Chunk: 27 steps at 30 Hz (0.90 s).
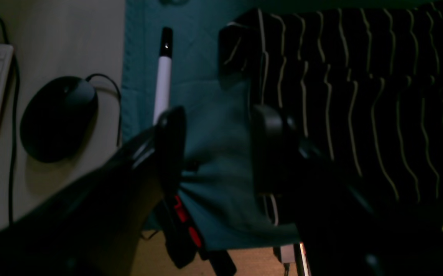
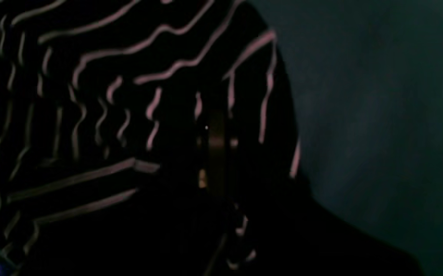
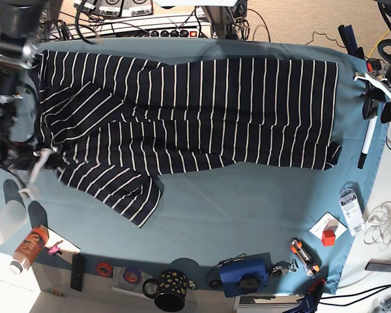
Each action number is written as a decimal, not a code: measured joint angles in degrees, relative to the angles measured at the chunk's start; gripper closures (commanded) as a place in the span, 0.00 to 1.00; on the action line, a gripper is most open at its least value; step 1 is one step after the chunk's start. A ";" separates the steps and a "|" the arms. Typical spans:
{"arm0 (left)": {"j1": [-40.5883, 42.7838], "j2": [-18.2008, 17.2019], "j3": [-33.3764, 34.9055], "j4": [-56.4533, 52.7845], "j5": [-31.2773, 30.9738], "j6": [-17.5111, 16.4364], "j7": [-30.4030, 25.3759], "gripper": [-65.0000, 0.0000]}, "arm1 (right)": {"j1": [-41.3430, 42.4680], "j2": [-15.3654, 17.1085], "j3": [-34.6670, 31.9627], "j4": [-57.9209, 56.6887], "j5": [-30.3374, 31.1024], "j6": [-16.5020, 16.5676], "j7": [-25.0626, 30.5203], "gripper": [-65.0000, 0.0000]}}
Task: Layout the t-shirt on the table in an organized manner, then fold the t-shirt properly
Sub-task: 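Grasp the striped sleeve with the right gripper and drag it along the table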
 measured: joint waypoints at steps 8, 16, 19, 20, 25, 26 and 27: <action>0.02 0.02 -0.02 0.00 0.02 0.02 -0.17 0.57 | -11.67 5.73 0.17 16.26 11.17 0.17 -7.02 1.00; 0.00 -0.02 0.00 0.00 0.04 0.02 -0.20 0.57 | -24.70 4.94 5.57 29.92 13.66 0.02 -8.02 1.00; 0.00 -0.02 0.00 0.00 0.04 0.02 -0.17 0.57 | -25.42 4.46 6.62 30.32 10.67 0.00 -8.37 1.00; 0.00 -0.02 0.00 0.00 0.04 0.02 -0.17 0.57 | -25.42 4.35 6.67 30.25 10.58 0.00 -8.35 1.00; 0.00 -0.02 0.00 0.00 0.04 0.02 -0.17 0.57 | -25.40 4.63 6.67 30.25 13.73 0.02 -8.33 0.70; 0.00 -0.02 0.00 0.00 0.04 0.02 -0.17 0.57 | -25.27 5.14 6.67 30.25 13.75 0.02 -8.39 0.70; 0.00 -0.02 0.00 0.00 0.04 0.00 -0.17 0.57 | -24.87 5.77 6.86 30.23 14.01 0.02 -8.72 0.70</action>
